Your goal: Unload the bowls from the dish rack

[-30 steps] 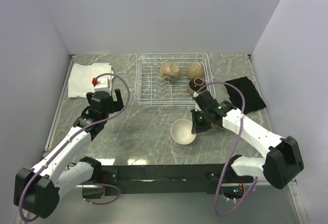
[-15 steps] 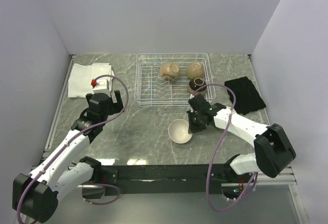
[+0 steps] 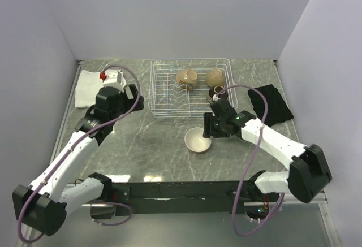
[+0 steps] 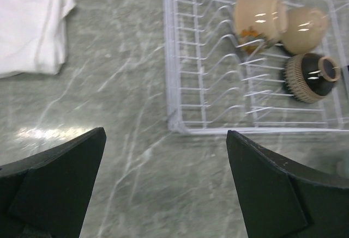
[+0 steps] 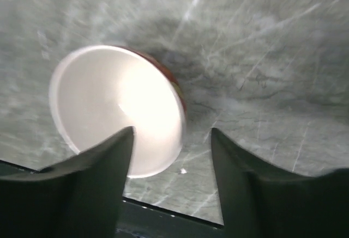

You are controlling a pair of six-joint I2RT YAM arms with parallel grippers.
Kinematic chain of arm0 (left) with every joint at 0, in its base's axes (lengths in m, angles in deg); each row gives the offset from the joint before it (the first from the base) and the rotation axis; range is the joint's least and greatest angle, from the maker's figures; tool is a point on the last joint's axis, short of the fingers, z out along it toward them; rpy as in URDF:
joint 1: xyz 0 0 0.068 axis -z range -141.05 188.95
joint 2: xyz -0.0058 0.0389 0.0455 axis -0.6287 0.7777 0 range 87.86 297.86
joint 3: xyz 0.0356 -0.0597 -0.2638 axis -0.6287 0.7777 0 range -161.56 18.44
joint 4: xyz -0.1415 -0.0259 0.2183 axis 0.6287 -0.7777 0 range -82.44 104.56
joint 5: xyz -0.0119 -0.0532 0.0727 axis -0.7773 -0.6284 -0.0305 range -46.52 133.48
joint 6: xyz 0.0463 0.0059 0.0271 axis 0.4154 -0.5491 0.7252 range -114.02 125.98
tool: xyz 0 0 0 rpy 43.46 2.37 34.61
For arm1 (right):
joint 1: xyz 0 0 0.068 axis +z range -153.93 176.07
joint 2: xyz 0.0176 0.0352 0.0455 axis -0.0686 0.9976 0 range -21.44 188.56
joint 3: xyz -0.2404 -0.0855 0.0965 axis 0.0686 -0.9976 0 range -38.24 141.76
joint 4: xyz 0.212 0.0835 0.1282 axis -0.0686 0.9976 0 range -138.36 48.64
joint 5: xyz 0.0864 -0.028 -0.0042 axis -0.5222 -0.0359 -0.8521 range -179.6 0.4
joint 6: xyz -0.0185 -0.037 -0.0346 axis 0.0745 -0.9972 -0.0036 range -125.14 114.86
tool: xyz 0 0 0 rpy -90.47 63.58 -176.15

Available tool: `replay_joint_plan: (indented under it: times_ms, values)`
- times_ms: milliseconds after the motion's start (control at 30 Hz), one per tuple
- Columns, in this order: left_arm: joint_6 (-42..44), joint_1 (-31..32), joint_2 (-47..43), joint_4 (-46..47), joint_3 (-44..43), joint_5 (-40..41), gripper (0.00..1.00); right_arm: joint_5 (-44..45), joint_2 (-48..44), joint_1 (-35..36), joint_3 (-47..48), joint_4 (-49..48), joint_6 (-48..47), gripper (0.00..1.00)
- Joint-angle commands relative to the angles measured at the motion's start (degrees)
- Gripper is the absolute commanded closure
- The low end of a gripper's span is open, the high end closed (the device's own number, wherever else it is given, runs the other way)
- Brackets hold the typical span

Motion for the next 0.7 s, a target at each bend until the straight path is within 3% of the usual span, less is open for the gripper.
replay_joint_plan:
  times_ms: [0, 233, 667]
  values:
    - [-4.4, 0.5, 5.7, 2.6, -6.5, -6.4, 0.0, 4.4, -7.8, 0.0, 4.0, 0.5, 0.0, 0.29]
    - [-8.2, 3.3, 18.2, 5.4, -17.6, -10.4, 0.01, 7.8, -21.3, 0.0, 0.8, -4.1, -0.8, 0.0]
    - [-11.2, 5.7, 47.8, 7.1, -41.7, -16.9, 0.01, 6.4, -26.4, 0.0, -2.2, -5.9, -3.3, 0.0]
